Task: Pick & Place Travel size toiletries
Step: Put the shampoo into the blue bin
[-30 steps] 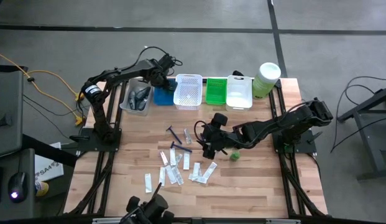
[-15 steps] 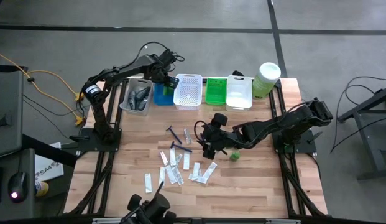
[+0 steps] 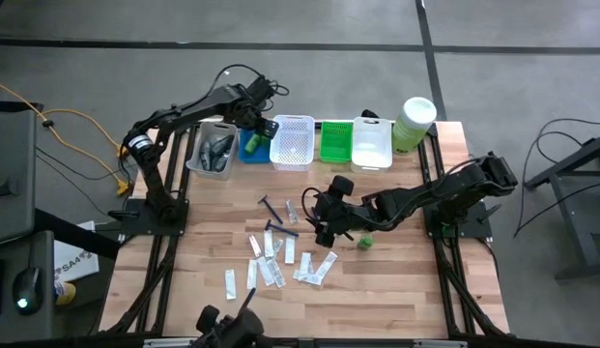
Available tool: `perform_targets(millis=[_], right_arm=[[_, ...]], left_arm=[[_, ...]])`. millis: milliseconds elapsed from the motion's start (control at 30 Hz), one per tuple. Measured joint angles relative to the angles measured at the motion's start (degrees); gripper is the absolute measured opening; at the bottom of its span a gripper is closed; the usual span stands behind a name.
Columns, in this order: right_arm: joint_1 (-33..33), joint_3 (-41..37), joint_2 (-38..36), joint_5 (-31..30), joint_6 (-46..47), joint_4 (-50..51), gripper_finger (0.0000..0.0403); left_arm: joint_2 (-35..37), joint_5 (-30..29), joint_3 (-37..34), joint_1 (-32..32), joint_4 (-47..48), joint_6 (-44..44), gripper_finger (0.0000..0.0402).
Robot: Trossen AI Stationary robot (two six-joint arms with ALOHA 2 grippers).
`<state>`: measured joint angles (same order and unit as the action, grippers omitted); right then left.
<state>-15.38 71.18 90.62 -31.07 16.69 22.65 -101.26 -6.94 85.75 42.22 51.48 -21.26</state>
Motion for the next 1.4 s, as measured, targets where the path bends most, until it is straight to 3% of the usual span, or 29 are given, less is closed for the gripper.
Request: perform_targets(millis=[167,400,767,1067,1400], right_arm=[[0.00,0.00,-0.01,-0.15,0.02,0.00,0.0313],[-0.45,0.00,0.01,-0.37,1.79,1.98,0.0313],[-4.01,0.09,-1.03,-2.02,8.74,8.22,0.0313],[-7.06,0.07,-3.98,-10.53,20.96,14.80,0.0313],[-10.27,0.02,-4.05,-11.03,44.70,26.52,0.0313]], left_arm=[[4.78,-0.97,-0.02,-3.19,0.26,0.70,0.0134],[12.13,-8.94,-1.70,-11.21,1.57,1.49,0.0134],[28.26,-10.59,-18.56,-23.25,-2.14,-5.82,0.0134],[41.34,-15.52,-29.22,-35.73,-3.94,-13.70,0.0134],[50.92,-24.58,-40.08,-52.02,-6.91,-18.09,0.0134]])
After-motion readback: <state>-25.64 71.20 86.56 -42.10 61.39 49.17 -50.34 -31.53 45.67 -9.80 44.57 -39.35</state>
